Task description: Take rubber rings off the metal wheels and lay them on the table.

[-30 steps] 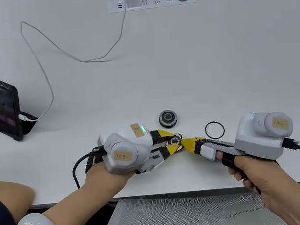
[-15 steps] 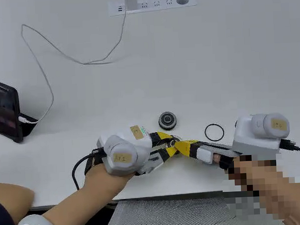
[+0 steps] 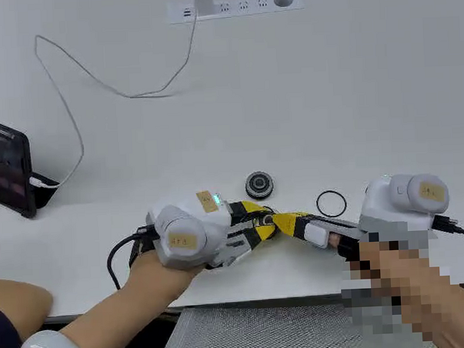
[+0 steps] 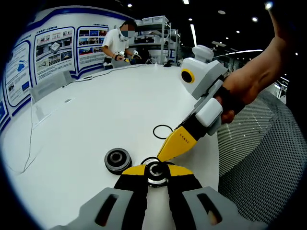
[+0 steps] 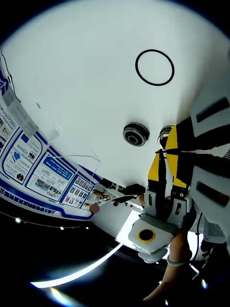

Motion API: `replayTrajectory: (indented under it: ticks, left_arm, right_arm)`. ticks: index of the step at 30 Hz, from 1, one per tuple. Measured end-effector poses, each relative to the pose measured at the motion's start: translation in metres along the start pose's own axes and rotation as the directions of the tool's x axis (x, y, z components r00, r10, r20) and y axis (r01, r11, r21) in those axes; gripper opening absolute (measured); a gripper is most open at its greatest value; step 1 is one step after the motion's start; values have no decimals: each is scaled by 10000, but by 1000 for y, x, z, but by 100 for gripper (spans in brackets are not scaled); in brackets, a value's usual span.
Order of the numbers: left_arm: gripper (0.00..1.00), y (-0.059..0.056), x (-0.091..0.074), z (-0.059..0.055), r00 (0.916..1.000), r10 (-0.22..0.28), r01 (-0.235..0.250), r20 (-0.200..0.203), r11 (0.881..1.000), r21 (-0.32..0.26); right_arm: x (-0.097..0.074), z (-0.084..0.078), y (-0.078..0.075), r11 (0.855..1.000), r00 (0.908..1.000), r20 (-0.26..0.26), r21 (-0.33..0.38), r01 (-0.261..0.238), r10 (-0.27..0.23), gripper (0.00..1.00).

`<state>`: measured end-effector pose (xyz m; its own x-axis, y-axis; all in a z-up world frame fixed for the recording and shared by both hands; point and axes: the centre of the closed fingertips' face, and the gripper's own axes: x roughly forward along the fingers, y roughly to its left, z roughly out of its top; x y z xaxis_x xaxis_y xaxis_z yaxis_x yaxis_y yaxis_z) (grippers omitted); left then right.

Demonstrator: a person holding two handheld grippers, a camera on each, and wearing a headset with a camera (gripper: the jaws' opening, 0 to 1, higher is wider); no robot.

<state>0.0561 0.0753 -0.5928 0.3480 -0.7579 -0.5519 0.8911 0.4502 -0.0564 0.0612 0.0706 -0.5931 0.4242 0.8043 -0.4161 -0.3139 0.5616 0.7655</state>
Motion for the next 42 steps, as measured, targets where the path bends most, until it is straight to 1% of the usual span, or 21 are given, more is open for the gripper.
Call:
replayTrajectory:
  ticks: [1,2,4,9,11,16,24,26,28,30,31,32,33,34,35,36,37,38,39,41,42]
  left_arm:
    - [16,-1,-2,0,10000,-27,27,42,10000,24]
    - [18,-3,-4,3,9997,-76,75,210,10000,15]
    - [23,-5,-8,4,9994,-80,79,350,10000,43]
    - [23,-8,-16,-1,9993,-20,15,383,9999,137]
    - [25,-7,-19,-4,9990,116,-119,437,9999,71]
    - [28,-1,-27,0,9958,433,-427,811,9991,-83]
    - [37,11,-32,-7,9937,907,-885,656,9954,-355]
    - [39,14,-34,-9,9925,1036,-1011,654,9941,-396]
    - [41,17,-36,-11,9916,1155,-1128,586,9925,-474]
    - [42,18,-39,-13,9908,1234,-1206,564,9914,-505]
    - [41,18,-40,-14,9906,1262,-1234,538,9910,-517]
    - [42,19,-41,-15,9900,1303,-1274,533,9904,-539]
    - [42,20,-42,-16,9900,1311,-1281,514,9901,-582]
    - [41,20,-42,-18,9901,1315,-1286,486,9899,-594]
    - [41,20,-44,-19,9895,1348,-1317,525,9896,-586]
    - [42,20,-44,-19,9892,1371,-1339,517,9891,-608]
    - [42,21,-45,-20,9888,1393,-1356,536,9886,-661]
    - [42,21,-45,-20,9886,1413,-1377,521,9882,-674]
    - [42,22,-46,-21,9880,1451,-1415,524,9877,-663]
    - [44,23,-47,-22,9873,1501,-1460,521,9865,-746]
    - [45,24,-48,-22,9864,1552,-1512,538,9859,-722]
  right_arm:
    - [0,0,0,10000,10000,-5,5,-2,2,1]
    - [0,-1,0,10000,10000,-23,-8,20,-20,2]
    - [0,-2,0,10000,10000,-50,-4,33,-33,2]
    - [1,-2,1,10000,10000,-59,-19,19,-19,2]
    - [1,-2,1,10000,10000,-57,-53,61,-61,2]
    - [0,-1,2,9999,9999,-62,-62,89,-89,2]
    - [-4,3,2,9995,9998,-15,-256,192,-192,2]
    - [-8,6,0,9983,9993,9,-459,362,-362,2]
    - [-13,12,-5,9943,9977,98,-813,684,-678,2]
    - [-22,22,-12,9776,9918,211,-1671,1278,-1260,2]
    - [-26,26,-15,9655,9873,257,-2066,1584,-1565,2]
    - [-31,33,-25,9344,9768,357,-2858,2125,-2112,2]
    - [-35,37,-31,9009,9668,368,-3554,2491,-2529,2]
    - [-39,38,-34,8627,9557,220,-4247,2746,-2934,2]
    - [-45,41,-43,7717,9303,196,-5521,3155,-3663,2]
    - [-47,43,-50,7138,9146,138,-6205,3248,-4041,2]
    - [-50,42,-58,6435,8910,11,-6912,3288,-4540,2]
    - [-52,43,-61,5940,8769,-1,-7356,3256,-4807,2]
    - [-52,44,-63,5543,8688,38,-7687,3192,-4951,2]
    - [-52,43,-66,4992,8546,42,-8102,3073,-5193,2]
    - [-52,47,-66,4436,8488,255,-8440,3013,-5281,2]
